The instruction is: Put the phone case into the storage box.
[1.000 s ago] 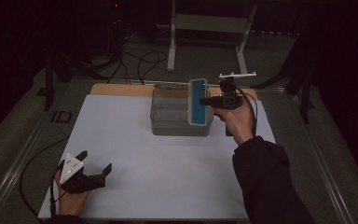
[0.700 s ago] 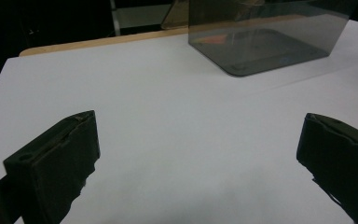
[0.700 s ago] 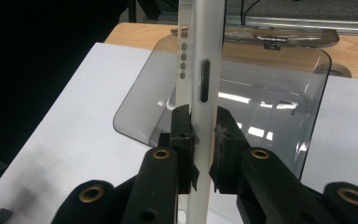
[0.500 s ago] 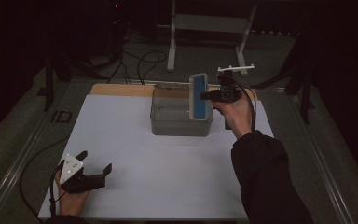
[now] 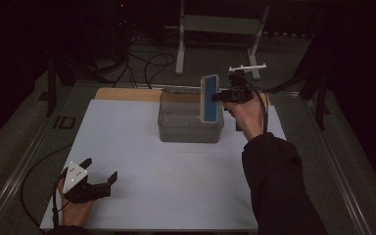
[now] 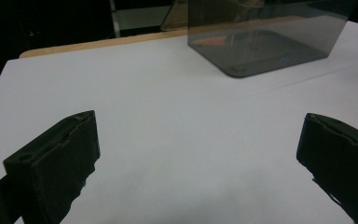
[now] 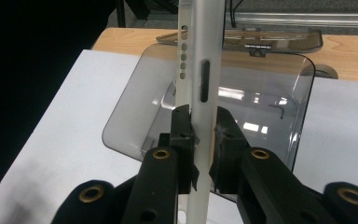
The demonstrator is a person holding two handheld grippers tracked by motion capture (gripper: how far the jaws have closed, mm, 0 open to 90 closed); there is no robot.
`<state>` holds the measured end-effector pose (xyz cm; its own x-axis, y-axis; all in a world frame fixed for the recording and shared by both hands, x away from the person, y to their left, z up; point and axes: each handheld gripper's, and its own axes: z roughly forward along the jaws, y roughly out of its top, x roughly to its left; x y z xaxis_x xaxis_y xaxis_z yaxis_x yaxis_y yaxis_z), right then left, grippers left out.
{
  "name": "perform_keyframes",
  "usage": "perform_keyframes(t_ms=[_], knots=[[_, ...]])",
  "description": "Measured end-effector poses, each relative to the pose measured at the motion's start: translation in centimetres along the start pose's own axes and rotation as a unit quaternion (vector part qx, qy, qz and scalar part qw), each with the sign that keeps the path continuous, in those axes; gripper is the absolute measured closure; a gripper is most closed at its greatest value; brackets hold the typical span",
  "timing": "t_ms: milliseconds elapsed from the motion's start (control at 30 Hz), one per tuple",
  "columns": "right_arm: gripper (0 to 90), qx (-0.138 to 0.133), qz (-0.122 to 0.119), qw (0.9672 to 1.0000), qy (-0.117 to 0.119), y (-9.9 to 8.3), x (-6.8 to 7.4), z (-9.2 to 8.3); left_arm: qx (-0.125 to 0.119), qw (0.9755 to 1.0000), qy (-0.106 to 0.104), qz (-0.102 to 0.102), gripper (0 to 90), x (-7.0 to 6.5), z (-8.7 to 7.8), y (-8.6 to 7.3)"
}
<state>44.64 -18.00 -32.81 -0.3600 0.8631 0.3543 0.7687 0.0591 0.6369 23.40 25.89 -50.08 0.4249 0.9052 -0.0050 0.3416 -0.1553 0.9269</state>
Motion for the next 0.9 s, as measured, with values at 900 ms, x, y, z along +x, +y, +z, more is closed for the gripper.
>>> perform_keyframes(t_ms=[900], knots=[[81.2, 0.016, 0.027, 0.999, -0.031, 0.7, -1.7, 1.5, 0.0, 1.0, 0.001, 0.002, 0.1, 0.0, 0.0, 0.0]])
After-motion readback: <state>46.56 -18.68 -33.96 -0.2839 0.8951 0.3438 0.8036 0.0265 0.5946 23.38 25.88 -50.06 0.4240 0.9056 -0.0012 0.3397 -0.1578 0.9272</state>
